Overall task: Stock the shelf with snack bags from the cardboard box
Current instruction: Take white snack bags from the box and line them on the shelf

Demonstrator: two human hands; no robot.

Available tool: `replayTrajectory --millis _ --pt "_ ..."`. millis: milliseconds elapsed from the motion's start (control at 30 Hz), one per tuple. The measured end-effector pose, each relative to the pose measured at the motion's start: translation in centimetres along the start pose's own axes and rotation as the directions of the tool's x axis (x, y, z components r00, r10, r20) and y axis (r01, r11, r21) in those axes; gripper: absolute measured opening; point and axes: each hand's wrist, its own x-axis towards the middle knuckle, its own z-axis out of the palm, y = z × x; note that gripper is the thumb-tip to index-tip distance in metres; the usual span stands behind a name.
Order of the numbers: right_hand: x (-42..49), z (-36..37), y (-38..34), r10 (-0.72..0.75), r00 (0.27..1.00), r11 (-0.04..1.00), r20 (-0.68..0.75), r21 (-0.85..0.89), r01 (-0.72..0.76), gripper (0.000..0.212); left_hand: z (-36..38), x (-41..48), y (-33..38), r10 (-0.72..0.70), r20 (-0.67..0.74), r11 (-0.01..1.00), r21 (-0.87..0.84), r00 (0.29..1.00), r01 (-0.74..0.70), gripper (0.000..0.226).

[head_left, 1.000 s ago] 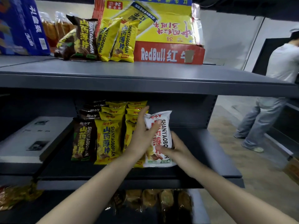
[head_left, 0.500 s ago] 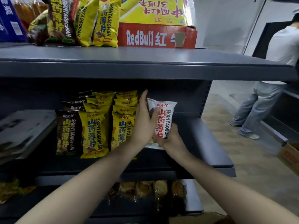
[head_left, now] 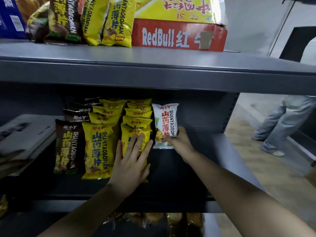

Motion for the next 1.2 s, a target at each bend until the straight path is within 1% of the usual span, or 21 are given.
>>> replayTrajectory --millis 167,367,400,433,500,533,567,600,667,733,800,833,867,900,933,967,1000,1033,1067,1100,1200 --pt "2.9 1.5 0.7 0.028 0.998 1.000 -0.056 -0.008 -0.028 0.046 0.9 0.0 -0.4 0.018 -0.047 1.000 -0.011 0.999 -0.018 0.067" --pt "4.9 2.7 1.5 0.045 0.996 0.997 -0.079 -0.053 -0.049 0.035 1.8 -0.1 -0.3 0.021 -0.104 0.999 -0.046 0.994 -0.026 0.061" --pt "5.1 3.0 1.5 0.048 0.996 0.993 -0.077 -0.106 -0.056 0.033 1.9 -0.1 -0.3 0.021 -0.111 0.998 -0.049 0.994 -0.027 0.061" --pt "5.3 3.1 1.5 0.037 0.995 0.976 -0.088 -0.209 -0.055 0.033 2.0 -0.1 -0.3 0.020 -0.115 0.998 -0.053 0.993 -0.026 0.060" --pt "5.7 3.0 1.5 -0.020 0.993 0.876 -0.119 -0.480 -0.040 0.041 2.0 -0.2 -0.4 0.017 -0.121 0.998 -0.063 0.992 -0.024 0.060" --pt "5.8 2.8 1.4 -0.050 0.992 0.819 -0.118 -0.573 -0.027 0.045 2.0 -0.2 -0.4 0.014 -0.122 0.997 -0.068 0.992 -0.023 0.059" --pt "5.9 2.6 1.3 -0.070 0.992 0.788 -0.105 -0.616 -0.010 0.046 2.0 -0.2 -0.3 0.013 -0.123 0.997 -0.071 0.992 -0.021 0.059" --pt "5.9 2.4 1.2 -0.078 0.993 0.786 -0.087 -0.619 0.007 0.044 2.0 -0.2 -0.3 0.011 -0.123 0.997 -0.074 0.992 -0.020 0.058" --pt "6.0 2.1 1.0 -0.085 0.994 0.820 -0.064 -0.571 0.033 0.037 1.9 -0.2 -0.3 0.004 -0.121 0.996 -0.083 0.993 -0.014 0.058" --pt "6.1 2.2 0.8 -0.078 0.995 0.830 -0.063 -0.557 0.029 0.035 1.8 -0.2 -0.3 -0.005 -0.118 0.995 -0.095 0.993 -0.007 0.057" --pt "5.9 2.5 0.6 -0.072 0.993 0.810 -0.092 -0.586 0.004 0.045 1.6 -0.2 -0.3 -0.010 -0.113 0.995 -0.104 0.994 -0.002 0.056" --pt "5.7 2.6 0.4 -0.089 0.987 0.787 -0.130 -0.617 -0.010 0.057 1.6 -0.2 -0.3 -0.014 -0.114 0.994 -0.108 0.993 0.002 0.056" --pt "5.3 2.7 0.2 -0.146 0.974 0.745 -0.174 -0.668 -0.008 0.070 1.5 -0.3 -0.3 -0.018 -0.115 0.994 -0.112 0.993 0.005 0.056" --pt "4.8 2.7 0.0 -0.246 0.950 0.673 -0.191 -0.739 0.025 0.082 1.5 -0.3 -0.3 -0.019 -0.117 0.993 -0.117 0.993 0.005 0.055" --pt "4.4 2.7 -0.1 -0.362 0.919 0.563 -0.156 -0.822 0.082 0.089 1.4 -0.3 -0.2 -0.017 -0.120 0.993 -0.122 0.993 0.003 0.055" --pt "4.2 2.6 -0.2 -0.449 0.890 0.421 -0.072 -0.896 0.140 0.092 1.4 -0.3 -0.2 -0.016 -0.122 0.992 -0.127 0.992 0.001 0.055" --pt "4.2 2.5 -0.3 -0.487 0.873 0.282 0.024 -0.942 0.183 0.092 1.5 -0.3 -0.2 -0.017 -0.122 0.992 -0.129 0.992 0.001 0.055" --pt "4.3 2.4 -0.4 -0.481 0.871 0.177 0.101 -0.962 0.209 0.092 1.5 -0.3 -0.2 -0.018 -0.122 0.992 -0.129 0.992 0.002 0.054" --pt "4.6 2.3 -0.5 -0.457 0.877 0.117 0.149 -0.967 0.225 0.091 1.5 -0.3 -0.2 -0.019 -0.121 0.992 -0.129 0.992 0.004 0.054" --pt "4.8 2.4 -0.7 -0.429 0.887 0.093 0.171 -0.969 0.231 0.090 1.5 -0.3 -0.2 -0.020 -0.124 0.992 -0.130 0.992 0.004 0.054" --pt "5.2 2.6 -1.0 -0.377 0.907 0.116 0.185 -0.963 0.245 0.090 1.6 -0.4 -0.3 -0.012 -0.130 0.991 -0.131 0.991 -0.005 0.053"
